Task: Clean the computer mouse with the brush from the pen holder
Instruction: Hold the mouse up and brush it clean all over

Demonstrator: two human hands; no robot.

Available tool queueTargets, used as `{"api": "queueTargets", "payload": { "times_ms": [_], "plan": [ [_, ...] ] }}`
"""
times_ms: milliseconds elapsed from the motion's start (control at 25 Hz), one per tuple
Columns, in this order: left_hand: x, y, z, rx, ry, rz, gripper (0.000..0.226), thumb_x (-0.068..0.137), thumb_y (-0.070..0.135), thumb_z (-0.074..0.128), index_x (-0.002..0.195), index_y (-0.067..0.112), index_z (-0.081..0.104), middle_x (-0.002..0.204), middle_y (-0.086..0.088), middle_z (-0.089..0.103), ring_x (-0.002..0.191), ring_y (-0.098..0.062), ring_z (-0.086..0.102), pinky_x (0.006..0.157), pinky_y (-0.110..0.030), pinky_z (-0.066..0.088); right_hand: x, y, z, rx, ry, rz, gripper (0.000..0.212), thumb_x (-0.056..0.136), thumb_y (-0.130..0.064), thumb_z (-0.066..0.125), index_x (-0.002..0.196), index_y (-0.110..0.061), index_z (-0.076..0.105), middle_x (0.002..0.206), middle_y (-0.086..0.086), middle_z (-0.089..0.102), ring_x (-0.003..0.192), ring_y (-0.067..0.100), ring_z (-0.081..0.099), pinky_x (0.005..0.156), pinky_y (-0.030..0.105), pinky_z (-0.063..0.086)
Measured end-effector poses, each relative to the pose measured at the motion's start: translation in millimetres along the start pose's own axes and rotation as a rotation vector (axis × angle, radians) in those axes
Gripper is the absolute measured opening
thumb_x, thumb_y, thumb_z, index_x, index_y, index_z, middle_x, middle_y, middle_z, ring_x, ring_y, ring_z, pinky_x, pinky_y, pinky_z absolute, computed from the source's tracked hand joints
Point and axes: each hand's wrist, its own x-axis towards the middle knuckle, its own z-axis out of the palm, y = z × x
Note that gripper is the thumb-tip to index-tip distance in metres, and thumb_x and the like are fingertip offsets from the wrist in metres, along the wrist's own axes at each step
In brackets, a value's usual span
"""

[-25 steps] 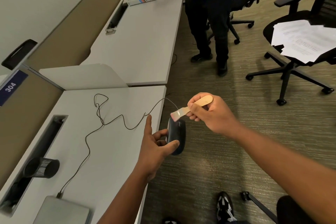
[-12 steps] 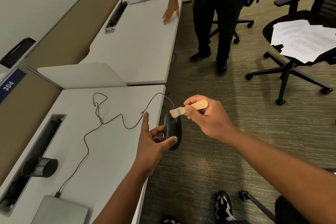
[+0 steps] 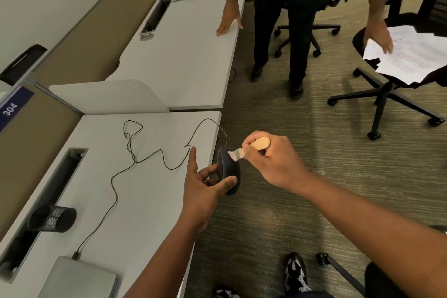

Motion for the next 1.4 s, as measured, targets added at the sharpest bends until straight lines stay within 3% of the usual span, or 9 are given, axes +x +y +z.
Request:
{"api": "queueTargets", "payload": {
  "times_ms": [160,280,360,560,680,960,1120,1240,1400],
  "plan": [
    [-3,1,-3,-0.046,0.008,-0.013,0.134,0.061,0.03,0.097,0.164,0.054,0.016,0.14,0.004,0.069,0.103,-0.014,0.078,0.077,-0.025,0.062,-1,4,1,-0.005,-0.032,0.056,0.018,0.098,-0.02,0.063,0.082,-0.024,0.071,0.062,-0.002,0.068,0.048,0.002,0.052,0.047,0.021,0.038],
    [-6,1,-2,-0.058,0.003,-0.024,0.133,0.06,0.033,0.097,0.163,0.055,0.016,0.146,-0.003,0.066,0.116,-0.026,0.073,0.092,-0.041,0.062,2,3,3,0.019,0.095,-0.011,0.014,0.102,-0.023,0.064,0.092,-0.021,0.073,0.067,-0.004,0.069,0.053,0.003,0.056,0.049,0.016,0.039],
    [-8,0,0,-0.045,0.012,-0.019,0.13,0.066,0.029,0.098,0.164,0.053,0.016,0.147,-0.005,0.065,0.118,-0.028,0.072,0.094,-0.045,0.061,2,4,8,-0.004,0.059,-0.007,0.013,0.102,-0.023,0.064,0.093,-0.021,0.073,0.068,-0.007,0.069,0.055,0.003,0.057,0.049,0.015,0.038],
    [-14,-7,-2,-0.054,0.047,-0.064,0.122,0.077,0.018,0.095,0.165,0.05,0.016,0.152,-0.008,0.061,0.129,-0.035,0.066,0.111,-0.063,0.05,-2,10,10,-0.034,-0.011,0.076,0.016,0.095,-0.02,0.064,0.082,-0.023,0.072,0.066,0.003,0.072,0.059,0.022,0.065,0.049,0.037,0.046],
    [-16,-10,-5,-0.076,0.037,-0.079,0.121,0.079,0.015,0.093,0.166,0.048,0.016,0.149,-0.006,0.064,0.129,-0.032,0.066,0.111,-0.063,0.05,-1,8,13,0.025,0.1,0.016,0.013,0.101,-0.024,0.064,0.094,-0.02,0.074,0.073,0.005,0.074,0.064,0.026,0.067,0.054,0.038,0.048],
    [-19,-15,-10,-0.14,0.049,-0.105,0.117,0.082,0.012,0.09,0.167,0.043,0.016,0.148,-0.009,0.065,0.134,-0.033,0.063,0.113,-0.062,0.048,-4,15,21,0.044,-0.065,0.111,0.014,0.094,-0.022,0.064,0.084,-0.025,0.074,0.072,0.004,0.077,0.071,0.033,0.073,0.064,0.059,0.058],
    [-17,-19,-15,-0.262,-0.039,-0.147,0.109,0.088,0.006,0.083,0.167,0.042,0.018,0.149,-0.01,0.062,0.134,-0.032,0.062,0.099,-0.051,0.059,-1,11,21,0.133,0.027,0.021,0.009,0.101,-0.029,0.065,0.097,-0.028,0.073,0.084,0.008,0.076,0.078,0.039,0.071,0.067,0.061,0.057],
    [-15,-20,-18,-0.383,-0.097,-0.181,0.109,0.084,0.005,0.083,0.166,0.041,0.021,0.138,-0.008,0.07,0.123,-0.029,0.07,0.101,-0.056,0.058,6,13,19,0.127,-0.023,0.103,0.01,0.101,-0.024,0.066,0.096,-0.025,0.074,0.084,0.008,0.077,0.082,0.032,0.074,0.074,0.054,0.062],
    [-14,-26,-21,-0.483,-0.156,-0.214,0.104,0.083,0.002,0.08,0.166,0.035,0.025,0.119,-0.002,0.079,0.112,-0.025,0.076,0.086,-0.044,0.065,9,22,9,0.112,0.072,0.173,0.014,0.099,-0.022,0.066,0.091,-0.03,0.074,0.081,0.001,0.079,0.08,0.02,0.077,0.072,0.037,0.062]
  ]
}}
